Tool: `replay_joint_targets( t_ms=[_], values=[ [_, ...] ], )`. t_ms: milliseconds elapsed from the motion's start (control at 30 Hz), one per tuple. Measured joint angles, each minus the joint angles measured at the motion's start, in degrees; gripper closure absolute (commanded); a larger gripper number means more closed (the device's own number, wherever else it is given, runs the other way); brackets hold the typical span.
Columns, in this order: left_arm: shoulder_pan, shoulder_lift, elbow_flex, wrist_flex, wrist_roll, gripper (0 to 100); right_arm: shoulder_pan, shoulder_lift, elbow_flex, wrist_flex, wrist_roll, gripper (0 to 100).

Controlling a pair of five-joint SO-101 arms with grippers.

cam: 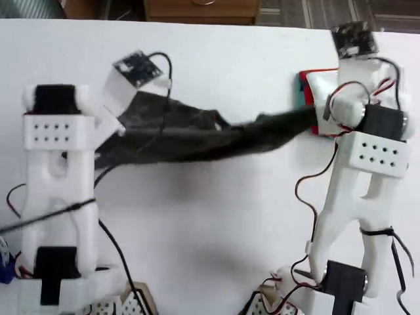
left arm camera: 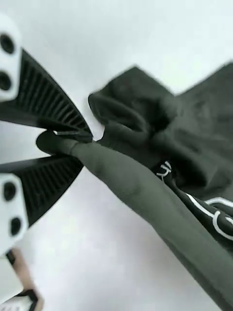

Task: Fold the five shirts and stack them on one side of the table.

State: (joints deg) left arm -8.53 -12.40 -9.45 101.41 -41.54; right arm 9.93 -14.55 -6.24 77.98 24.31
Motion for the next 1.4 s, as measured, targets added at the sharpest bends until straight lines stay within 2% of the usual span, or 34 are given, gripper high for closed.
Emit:
replay_joint_targets(
  t_ms=[133, 300, 533, 700, 900, 1200, 1400],
  values=[
    [-0.18, -5.89, -3.43, 0.0, 0.88, 97, 0.0, 0.0, -5.45, 0.88, 0.0, 97.8],
    [-0.18, -11.69, -5.71, 0.0, 1.23, 97, 0.0, 0.0, -16.79, 6.95, 0.0, 97.8],
    [-0.35, -16.88, -9.23, 0.0, 2.99, 97, 1.41, 0.0, -36.13, 12.84, -3.43, 97.9],
    [-0.35, -18.99, -9.49, 0.0, 3.78, 97, 2.29, -0.62, -43.52, 17.14, -3.78, 97.9],
    [-0.79, -22.68, -9.05, 0.0, 4.75, 97, 2.29, -0.88, -48.44, 21.89, -3.96, 97.9],
    [-10.55, -28.57, -1.32, 0.0, 3.34, 97, 2.73, -8.53, -48.97, 22.07, -4.13, 97.9],
    [-12.22, -30.95, -0.88, -0.09, 2.02, 97, 2.73, -11.87, -48.97, 22.07, -4.13, 97.9]
  ],
)
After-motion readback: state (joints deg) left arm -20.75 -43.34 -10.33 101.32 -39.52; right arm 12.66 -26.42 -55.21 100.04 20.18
